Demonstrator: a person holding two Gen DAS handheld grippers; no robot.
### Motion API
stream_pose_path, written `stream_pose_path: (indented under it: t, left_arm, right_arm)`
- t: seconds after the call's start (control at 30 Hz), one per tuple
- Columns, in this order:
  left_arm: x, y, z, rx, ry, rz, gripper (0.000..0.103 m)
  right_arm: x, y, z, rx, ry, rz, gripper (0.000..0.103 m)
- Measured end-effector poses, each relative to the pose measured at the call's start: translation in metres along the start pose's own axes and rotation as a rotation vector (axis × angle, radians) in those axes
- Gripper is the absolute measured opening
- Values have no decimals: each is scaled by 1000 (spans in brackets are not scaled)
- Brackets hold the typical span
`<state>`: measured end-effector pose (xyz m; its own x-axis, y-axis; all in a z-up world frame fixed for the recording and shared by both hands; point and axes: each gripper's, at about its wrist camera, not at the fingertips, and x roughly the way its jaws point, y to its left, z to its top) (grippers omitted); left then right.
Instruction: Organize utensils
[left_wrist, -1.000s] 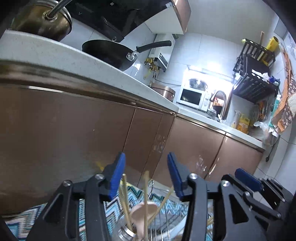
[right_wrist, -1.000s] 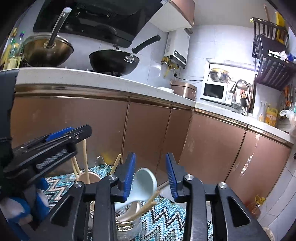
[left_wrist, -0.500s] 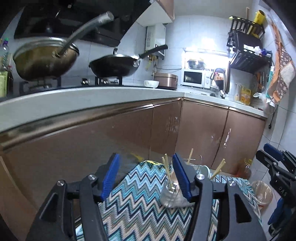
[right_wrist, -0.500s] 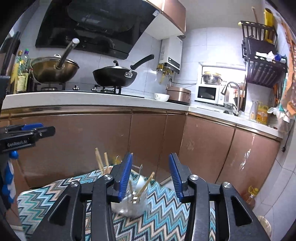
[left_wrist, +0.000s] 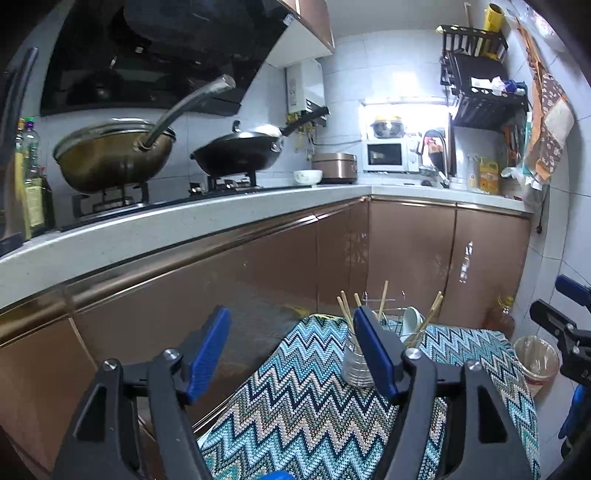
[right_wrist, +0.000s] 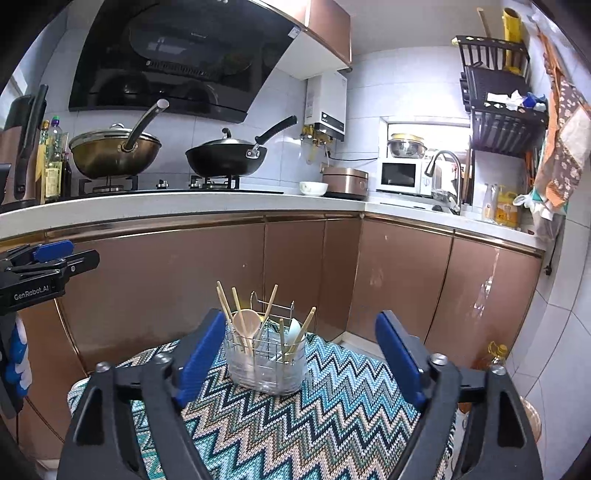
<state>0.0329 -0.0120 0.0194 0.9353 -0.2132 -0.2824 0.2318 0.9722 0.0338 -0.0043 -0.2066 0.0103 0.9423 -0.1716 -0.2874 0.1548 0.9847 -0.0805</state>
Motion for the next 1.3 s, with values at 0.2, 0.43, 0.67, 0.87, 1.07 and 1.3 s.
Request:
stream_pose_path:
  t: [0.2, 0.43, 0.67, 0.87, 1.07, 1.3]
  left_arm:
    - [-18, -12, -3, -17, -55, 56, 72]
    - [-41, -29, -9, -13, -92, 70, 72]
    - [-65, -33, -10, -27, -126, 74, 72]
    - [-82, -38, -9, -16, -162, 104, 72]
    - [-89, -40, -11, -13, -165, 108, 72]
    - [-89, -42, -14, -9, -161, 107, 72]
  right_arm:
    - [-21, -6, 1, 35, -5, -25, 102]
    - [-44, -15, 0, 51, -17, -67, 103]
    - [-64, -21, 1, 59, -32, -103, 103]
    - [-79, -18, 4, 43, -52, -117, 103]
    - [-87, -17, 6, 36, -63, -123, 103]
    - [-86, -16, 4, 33, -58, -123, 103]
